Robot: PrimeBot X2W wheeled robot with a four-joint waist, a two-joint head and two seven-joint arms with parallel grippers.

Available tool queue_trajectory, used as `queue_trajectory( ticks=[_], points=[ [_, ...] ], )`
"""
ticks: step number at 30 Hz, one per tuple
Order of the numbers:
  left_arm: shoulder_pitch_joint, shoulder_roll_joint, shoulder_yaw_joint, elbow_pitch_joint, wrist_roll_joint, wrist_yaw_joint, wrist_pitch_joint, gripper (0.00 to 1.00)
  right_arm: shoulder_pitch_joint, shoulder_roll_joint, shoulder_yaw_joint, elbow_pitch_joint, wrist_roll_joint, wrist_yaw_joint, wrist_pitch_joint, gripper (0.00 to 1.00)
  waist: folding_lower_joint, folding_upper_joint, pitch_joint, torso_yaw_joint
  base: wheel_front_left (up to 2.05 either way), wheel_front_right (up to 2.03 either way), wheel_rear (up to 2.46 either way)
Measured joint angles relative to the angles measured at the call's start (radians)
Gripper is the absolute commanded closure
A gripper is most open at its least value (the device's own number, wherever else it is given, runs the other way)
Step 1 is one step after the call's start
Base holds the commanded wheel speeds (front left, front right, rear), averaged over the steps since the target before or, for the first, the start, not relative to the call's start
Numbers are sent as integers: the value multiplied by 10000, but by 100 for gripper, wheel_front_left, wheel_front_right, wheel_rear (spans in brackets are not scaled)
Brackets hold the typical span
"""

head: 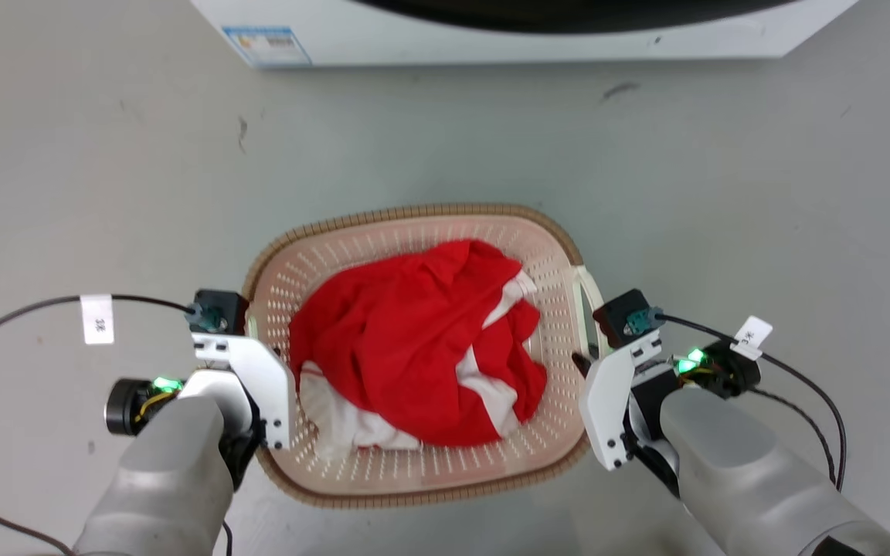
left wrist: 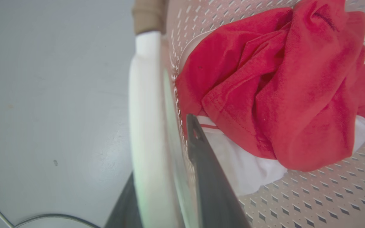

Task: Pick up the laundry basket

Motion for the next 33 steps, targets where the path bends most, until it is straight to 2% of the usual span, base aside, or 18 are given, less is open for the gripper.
queue_trajectory(
  ticks=[16, 33],
  points=[
    [1256, 35, -1344, -533, -1388, 15, 1732, 100, 1244, -65, 792, -127, 1014, 0, 1590, 100, -1, 0, -2932, -265, 0, 0, 0],
    [2398, 270, -2924, -1290, -3302, 42, 3990, 100, 2177, -729, 1891, -901, 2107, 31, 3352, 100, -2, 1, -5622, -451, 0, 0, 0]
  ],
)
